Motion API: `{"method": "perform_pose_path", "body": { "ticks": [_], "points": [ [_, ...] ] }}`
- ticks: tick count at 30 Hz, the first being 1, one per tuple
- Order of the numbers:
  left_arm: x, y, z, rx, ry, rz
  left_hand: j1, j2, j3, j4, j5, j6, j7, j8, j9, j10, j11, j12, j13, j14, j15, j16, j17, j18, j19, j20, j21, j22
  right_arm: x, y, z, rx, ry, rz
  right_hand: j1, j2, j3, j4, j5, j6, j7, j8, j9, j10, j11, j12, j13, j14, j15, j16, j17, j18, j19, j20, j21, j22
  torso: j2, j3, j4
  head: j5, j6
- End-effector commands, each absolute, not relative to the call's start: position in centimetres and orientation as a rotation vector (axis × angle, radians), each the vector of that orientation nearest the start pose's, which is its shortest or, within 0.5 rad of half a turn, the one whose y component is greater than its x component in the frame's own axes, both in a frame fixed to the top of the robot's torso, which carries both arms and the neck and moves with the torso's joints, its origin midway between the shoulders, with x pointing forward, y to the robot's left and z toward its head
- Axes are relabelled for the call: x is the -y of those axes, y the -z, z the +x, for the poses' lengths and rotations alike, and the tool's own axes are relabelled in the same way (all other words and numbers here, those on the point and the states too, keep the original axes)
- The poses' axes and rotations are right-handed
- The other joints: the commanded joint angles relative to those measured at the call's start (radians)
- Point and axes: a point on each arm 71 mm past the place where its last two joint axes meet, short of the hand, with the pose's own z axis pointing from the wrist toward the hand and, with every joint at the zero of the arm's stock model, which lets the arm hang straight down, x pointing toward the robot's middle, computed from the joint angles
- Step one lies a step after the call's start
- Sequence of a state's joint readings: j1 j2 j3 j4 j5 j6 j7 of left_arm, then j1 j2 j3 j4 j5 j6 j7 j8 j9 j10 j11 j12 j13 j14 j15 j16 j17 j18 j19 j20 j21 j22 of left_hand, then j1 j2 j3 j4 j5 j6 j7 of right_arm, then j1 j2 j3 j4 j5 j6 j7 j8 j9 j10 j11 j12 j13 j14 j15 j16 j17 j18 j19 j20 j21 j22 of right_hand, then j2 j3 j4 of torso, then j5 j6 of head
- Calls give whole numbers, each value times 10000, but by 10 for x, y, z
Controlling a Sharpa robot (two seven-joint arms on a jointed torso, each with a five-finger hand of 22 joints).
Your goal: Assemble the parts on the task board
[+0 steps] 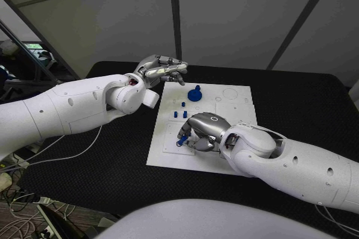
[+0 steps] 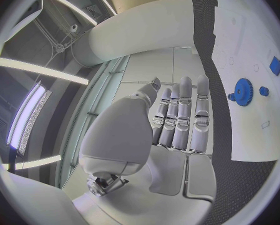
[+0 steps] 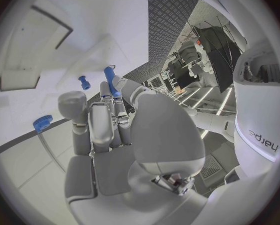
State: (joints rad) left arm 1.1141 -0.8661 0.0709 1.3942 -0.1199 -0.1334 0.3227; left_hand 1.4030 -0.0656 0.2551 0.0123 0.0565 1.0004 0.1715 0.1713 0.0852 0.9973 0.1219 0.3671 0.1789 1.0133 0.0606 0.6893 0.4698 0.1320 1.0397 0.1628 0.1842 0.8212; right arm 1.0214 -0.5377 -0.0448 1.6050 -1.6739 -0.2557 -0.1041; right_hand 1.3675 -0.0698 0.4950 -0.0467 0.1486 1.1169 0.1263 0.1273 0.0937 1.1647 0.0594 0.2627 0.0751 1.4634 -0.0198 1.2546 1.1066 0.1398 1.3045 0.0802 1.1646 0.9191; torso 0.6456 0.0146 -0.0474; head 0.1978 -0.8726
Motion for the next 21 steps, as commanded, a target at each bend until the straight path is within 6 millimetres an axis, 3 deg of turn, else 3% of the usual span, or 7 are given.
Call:
{"method": "perform_pose_path", "body": {
  "ticks": [1, 21],
  "points": [
    [-251, 190, 506, -14817, 15549, -10673, 48, 9, -30, -37, -22, -47, 34, 40, -11, -44, -18, -51, -13, 81, -6, -52, -16, 490, 61, 20, -17, -15, 22, 243, 392, -17101, -9819, -5382, -25, 64, 34, -5, 51, 108, 45, 53, 215, 52, 8, -28, 18, 162, -21, -6, -13, -172, 18, 8, 30, -15, -2, -4, 2, 10, 0],
    [-252, 190, 505, -14867, 15556, -10682, 48, 9, -30, -37, -22, -47, 34, 40, -11, -44, -18, -51, -13, 81, -6, -52, -16, 490, 61, 20, -17, -15, 18, 242, 392, -16991, -9752, -5455, -26, 58, 33, -12, 55, 113, 47, 56, 219, 61, 9, -30, 20, 153, -20, -27, -41, -167, 4, 9, 12, -42, 0, -5, 3, 53, 0]
  ]
}}
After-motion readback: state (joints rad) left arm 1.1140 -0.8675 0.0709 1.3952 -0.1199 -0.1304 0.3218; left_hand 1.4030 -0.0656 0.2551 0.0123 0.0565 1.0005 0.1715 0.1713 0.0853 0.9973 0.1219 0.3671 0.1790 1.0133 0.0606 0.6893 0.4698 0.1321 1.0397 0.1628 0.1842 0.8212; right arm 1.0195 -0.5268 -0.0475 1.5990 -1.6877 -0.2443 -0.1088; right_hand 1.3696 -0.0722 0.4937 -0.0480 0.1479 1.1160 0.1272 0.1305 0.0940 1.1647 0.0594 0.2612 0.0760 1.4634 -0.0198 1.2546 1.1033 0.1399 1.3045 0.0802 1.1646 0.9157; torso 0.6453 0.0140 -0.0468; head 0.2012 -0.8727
